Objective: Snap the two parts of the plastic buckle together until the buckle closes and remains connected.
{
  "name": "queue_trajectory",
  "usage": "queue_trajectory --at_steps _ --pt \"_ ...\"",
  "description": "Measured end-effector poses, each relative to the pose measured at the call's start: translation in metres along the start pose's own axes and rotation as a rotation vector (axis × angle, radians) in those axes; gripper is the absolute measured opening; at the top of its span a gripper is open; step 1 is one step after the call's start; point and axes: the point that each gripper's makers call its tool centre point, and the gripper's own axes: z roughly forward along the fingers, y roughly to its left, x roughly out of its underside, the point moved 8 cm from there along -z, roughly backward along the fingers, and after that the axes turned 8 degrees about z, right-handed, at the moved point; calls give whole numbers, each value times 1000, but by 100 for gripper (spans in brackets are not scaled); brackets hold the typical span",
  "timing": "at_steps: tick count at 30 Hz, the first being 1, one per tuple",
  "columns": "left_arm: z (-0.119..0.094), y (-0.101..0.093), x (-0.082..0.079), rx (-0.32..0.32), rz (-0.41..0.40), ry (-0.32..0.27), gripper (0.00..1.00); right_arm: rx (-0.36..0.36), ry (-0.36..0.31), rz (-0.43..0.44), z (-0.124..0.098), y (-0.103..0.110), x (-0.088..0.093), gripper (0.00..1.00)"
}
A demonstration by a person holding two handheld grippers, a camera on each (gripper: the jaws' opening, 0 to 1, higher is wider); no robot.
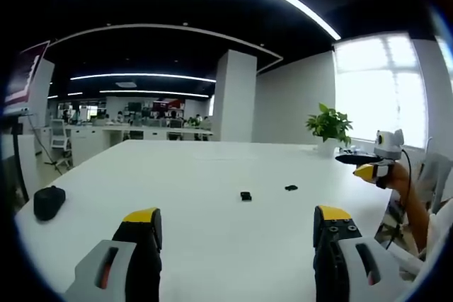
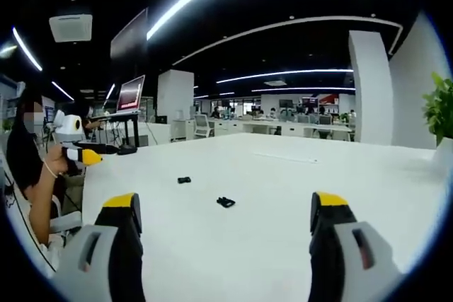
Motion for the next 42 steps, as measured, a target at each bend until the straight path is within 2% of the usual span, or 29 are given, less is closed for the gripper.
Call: queue_trajectory --at_steps 11,21,37,42 --pt "-1 -1 -2 0 0 -12 90 12 -50 -25 14 -10 -1 100" --pt "-1 0 0 -4 -1 -8 90 19 -25 -31 31 -14 3 100" --pt "0 -3 1 1 5 0 89 27 -33 12 43 -22 4 100" --pt "-1 -3 1 2 5 -1 89 18 -33 18 53 -28 4 100"
